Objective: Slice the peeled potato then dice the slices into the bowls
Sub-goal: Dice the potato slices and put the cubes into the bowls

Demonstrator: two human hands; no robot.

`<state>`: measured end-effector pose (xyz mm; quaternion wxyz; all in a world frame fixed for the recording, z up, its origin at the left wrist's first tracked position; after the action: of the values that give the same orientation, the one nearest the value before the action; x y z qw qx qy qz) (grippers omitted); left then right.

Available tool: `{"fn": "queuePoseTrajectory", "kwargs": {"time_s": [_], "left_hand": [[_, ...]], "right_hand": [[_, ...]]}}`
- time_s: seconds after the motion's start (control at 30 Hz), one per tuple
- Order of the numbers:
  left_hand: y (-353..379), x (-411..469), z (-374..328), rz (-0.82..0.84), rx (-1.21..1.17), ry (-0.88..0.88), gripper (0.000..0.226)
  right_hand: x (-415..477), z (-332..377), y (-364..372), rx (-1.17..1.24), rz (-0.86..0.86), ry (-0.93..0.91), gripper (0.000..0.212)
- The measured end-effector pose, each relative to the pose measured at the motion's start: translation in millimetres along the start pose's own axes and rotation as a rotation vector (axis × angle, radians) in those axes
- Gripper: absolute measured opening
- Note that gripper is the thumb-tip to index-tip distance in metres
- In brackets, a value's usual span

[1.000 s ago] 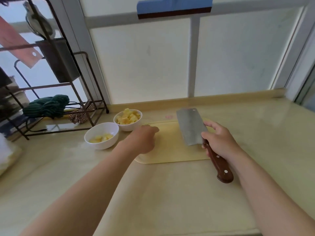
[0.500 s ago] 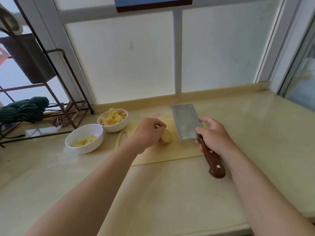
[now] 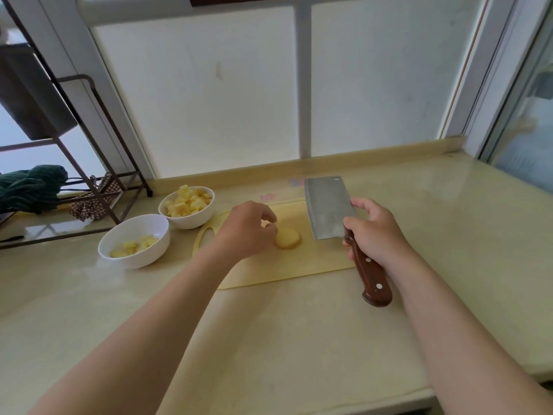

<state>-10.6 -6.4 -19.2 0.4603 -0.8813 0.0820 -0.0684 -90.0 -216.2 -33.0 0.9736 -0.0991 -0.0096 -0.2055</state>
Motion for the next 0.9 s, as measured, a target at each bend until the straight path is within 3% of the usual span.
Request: {"fn": "queuePoseTrajectory", "kwargs": {"time_s": [0.13,0.47,0.73,0.9], "left_hand": [[4,-2,10,0.142,0.141,0.137,0.034],[29,-3,9,0.069,0.185,0.373,0.033],[33,3,8,0.076,0.026,0.586,0.018],[38,7,13,0.043,-0.07,0.658,0.013]], "right_hand": [[2,-1,2,-0.028,0.007,-0.001,0.051],[-2,5,-6,-0.159,0.074,0.005,0.05],[-3,13,-11,-0.296,0.186,-0.002,0.057],[-5,33,-1,-0.596,0.273,-0.083,0.069]]}}
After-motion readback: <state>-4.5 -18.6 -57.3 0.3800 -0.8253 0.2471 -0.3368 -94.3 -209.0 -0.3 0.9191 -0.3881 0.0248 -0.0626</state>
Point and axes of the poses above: each hand's wrist, its own x-axis towards the middle knuckle, its own y-axis out of the palm, z = x × y, the point moved 1 cm from there along x, towards the middle knuckle, and after that the axes turned 8 degrees about -y, right-handed, at the moved point
